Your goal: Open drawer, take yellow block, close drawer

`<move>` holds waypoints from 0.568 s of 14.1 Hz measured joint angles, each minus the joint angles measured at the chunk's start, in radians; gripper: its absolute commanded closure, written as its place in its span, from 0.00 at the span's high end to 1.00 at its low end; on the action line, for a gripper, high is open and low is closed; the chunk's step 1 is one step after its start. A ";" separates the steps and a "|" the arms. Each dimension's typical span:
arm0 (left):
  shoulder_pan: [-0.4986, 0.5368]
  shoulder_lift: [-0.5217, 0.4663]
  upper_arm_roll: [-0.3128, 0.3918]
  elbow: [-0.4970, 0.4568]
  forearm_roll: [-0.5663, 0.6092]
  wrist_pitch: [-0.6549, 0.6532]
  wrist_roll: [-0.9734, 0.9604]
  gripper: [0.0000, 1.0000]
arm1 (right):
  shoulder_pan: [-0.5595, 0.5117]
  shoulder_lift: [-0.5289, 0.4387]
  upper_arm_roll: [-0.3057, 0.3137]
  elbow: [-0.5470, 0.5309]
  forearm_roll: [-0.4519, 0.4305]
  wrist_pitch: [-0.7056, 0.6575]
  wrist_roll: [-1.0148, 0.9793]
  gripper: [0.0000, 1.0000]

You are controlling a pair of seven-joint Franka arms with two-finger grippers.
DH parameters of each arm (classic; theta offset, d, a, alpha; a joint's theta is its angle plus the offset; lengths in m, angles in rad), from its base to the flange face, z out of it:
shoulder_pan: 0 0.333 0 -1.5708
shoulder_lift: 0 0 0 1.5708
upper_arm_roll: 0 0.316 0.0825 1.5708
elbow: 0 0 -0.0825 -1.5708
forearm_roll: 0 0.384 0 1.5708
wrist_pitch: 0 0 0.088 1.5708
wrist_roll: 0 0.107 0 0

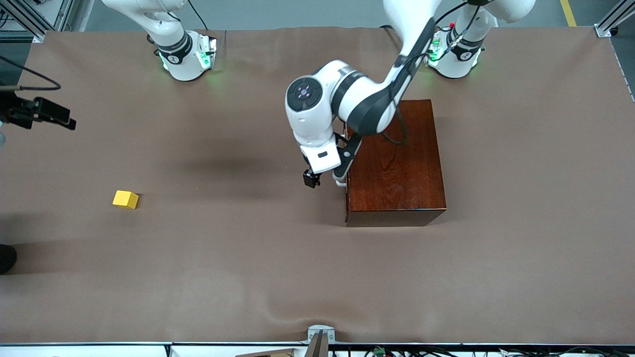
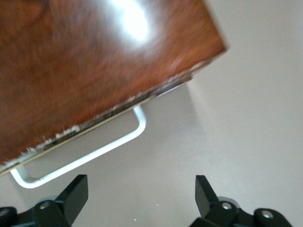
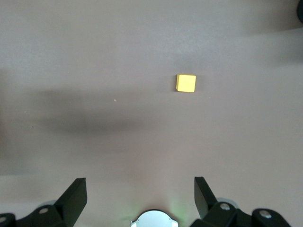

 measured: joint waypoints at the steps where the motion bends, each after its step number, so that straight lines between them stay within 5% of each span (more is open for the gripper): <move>1: 0.021 -0.024 0.001 0.001 0.000 0.000 0.023 1.00 | 0.000 -0.026 -0.002 -0.036 -0.001 0.026 0.001 1.00; 5: 0.120 -0.137 0.003 0.001 0.000 -0.033 0.178 1.00 | 0.000 -0.140 -0.004 -0.203 -0.002 0.093 0.001 1.00; 8: 0.189 -0.215 0.002 0.000 0.000 -0.091 0.291 1.00 | 0.008 -0.157 0.001 -0.211 -0.004 0.116 0.001 1.00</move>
